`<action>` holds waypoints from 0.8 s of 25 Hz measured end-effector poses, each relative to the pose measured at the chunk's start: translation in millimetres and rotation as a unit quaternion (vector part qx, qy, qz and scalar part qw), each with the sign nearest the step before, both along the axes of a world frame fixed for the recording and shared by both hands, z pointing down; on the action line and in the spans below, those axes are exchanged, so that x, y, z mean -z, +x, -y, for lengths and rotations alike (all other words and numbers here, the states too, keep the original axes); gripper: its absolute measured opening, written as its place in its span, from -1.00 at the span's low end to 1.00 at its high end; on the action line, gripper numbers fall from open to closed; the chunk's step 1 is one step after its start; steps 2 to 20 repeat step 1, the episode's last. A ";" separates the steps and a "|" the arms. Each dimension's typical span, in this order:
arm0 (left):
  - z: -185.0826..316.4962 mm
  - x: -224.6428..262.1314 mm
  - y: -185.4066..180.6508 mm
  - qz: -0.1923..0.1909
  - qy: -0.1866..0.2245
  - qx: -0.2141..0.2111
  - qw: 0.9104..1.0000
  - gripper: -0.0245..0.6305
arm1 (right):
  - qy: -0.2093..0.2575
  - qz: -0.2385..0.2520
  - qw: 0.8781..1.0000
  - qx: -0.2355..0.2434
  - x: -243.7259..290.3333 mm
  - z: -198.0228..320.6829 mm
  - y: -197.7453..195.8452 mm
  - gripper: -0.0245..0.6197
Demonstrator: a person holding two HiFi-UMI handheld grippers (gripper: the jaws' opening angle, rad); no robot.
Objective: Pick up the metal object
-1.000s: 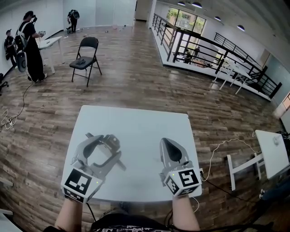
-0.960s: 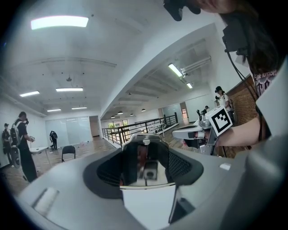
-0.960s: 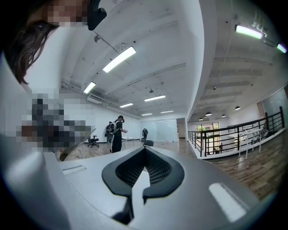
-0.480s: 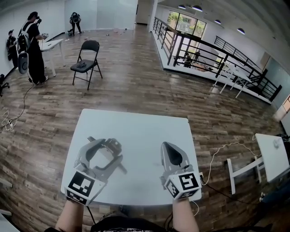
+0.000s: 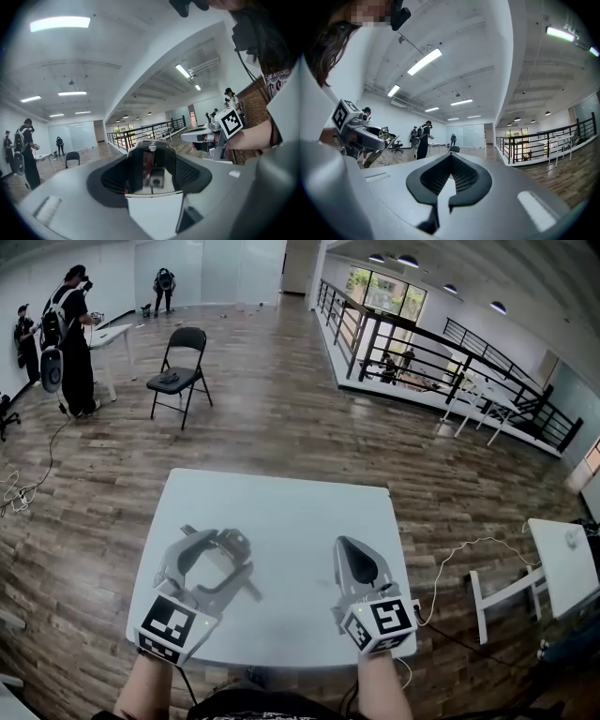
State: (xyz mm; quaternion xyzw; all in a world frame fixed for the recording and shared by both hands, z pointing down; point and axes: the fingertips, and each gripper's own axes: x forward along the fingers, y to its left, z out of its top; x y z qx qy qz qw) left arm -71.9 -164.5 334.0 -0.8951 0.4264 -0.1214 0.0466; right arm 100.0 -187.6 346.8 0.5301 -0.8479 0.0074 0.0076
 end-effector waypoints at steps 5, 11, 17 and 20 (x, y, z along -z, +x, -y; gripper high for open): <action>-0.1 -0.2 -0.1 0.000 -0.001 0.000 1.000 -0.04 | 0.001 0.000 1.000 0.002 1.4 0.0 -0.6 -0.90; -0.1 -0.2 -0.1 0.000 -0.001 0.000 1.000 -0.04 | 0.001 0.000 1.000 0.002 1.4 0.0 -0.6 -0.90; -0.1 -0.2 -0.1 0.000 -0.001 0.000 1.000 -0.04 | 0.001 0.000 1.000 0.002 1.4 0.0 -0.6 -0.90; -0.1 -0.2 -0.1 0.000 -0.001 0.000 1.000 -0.04 | 0.001 0.000 1.000 0.002 1.4 0.0 -0.6 -0.90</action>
